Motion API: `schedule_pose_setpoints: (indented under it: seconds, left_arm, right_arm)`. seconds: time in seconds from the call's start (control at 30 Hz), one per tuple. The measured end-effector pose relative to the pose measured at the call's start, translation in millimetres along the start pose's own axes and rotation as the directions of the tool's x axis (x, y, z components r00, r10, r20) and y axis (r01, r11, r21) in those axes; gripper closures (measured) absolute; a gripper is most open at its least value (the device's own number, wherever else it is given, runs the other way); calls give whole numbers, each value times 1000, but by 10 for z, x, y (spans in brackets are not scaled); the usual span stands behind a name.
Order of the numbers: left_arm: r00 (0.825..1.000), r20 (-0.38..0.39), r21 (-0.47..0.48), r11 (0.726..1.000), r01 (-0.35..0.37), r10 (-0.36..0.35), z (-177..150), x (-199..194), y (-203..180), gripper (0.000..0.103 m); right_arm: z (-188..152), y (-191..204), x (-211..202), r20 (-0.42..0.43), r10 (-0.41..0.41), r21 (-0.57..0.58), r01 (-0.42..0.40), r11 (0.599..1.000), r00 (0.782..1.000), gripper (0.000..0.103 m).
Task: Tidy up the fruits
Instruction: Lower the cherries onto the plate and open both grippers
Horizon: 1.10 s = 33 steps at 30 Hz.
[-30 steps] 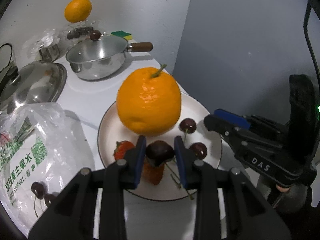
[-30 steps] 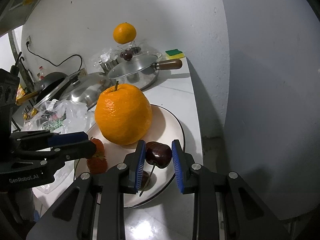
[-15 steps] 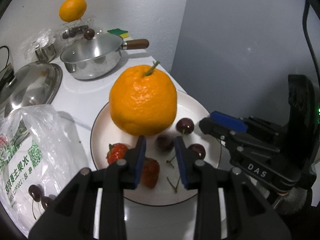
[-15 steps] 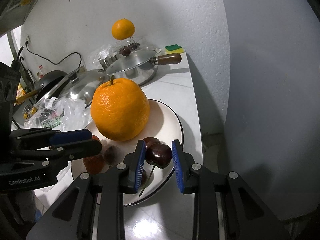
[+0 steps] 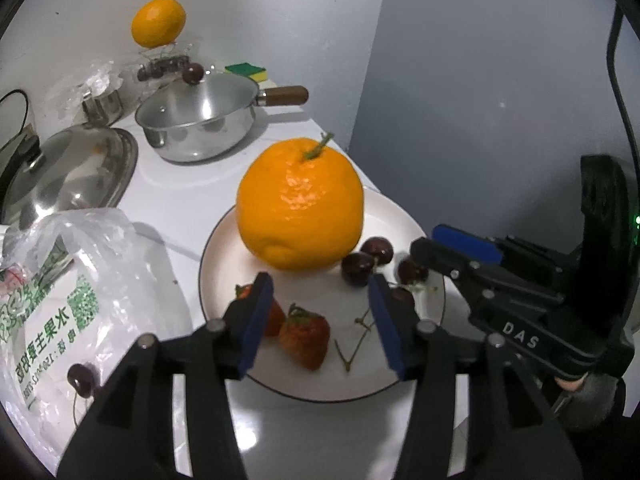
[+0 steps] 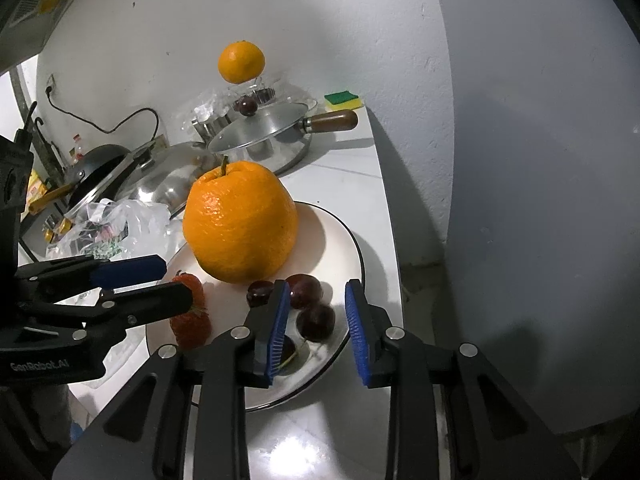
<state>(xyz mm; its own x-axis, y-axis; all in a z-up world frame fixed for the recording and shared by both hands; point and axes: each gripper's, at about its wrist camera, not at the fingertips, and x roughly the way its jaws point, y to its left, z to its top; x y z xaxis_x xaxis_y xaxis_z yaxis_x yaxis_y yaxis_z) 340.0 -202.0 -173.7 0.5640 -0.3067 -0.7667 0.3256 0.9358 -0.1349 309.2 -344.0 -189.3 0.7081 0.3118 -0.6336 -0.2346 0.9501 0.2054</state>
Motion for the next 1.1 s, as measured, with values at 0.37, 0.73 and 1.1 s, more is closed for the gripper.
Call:
schedule_pose_setpoints:
  seconds: [0.37, 0.73, 1.1]
  left_arm:
    - [1000, 29, -10, 1000, -5, 5, -48, -183, 46, 51]
    - [998, 59, -25, 1000, -14, 15, -136, -393, 144, 51]
    - [996, 87, -55, 998, -26, 31, -252, -606, 313, 51]
  right_arm:
    - [15, 141, -107, 14, -10, -18, 10, 1000, 1000, 68]
    - [27, 328, -193, 26, -14, -41, 15, 999, 1000, 68]
    - [32, 550, -278, 33, -14, -75, 17, 997, 999, 67]
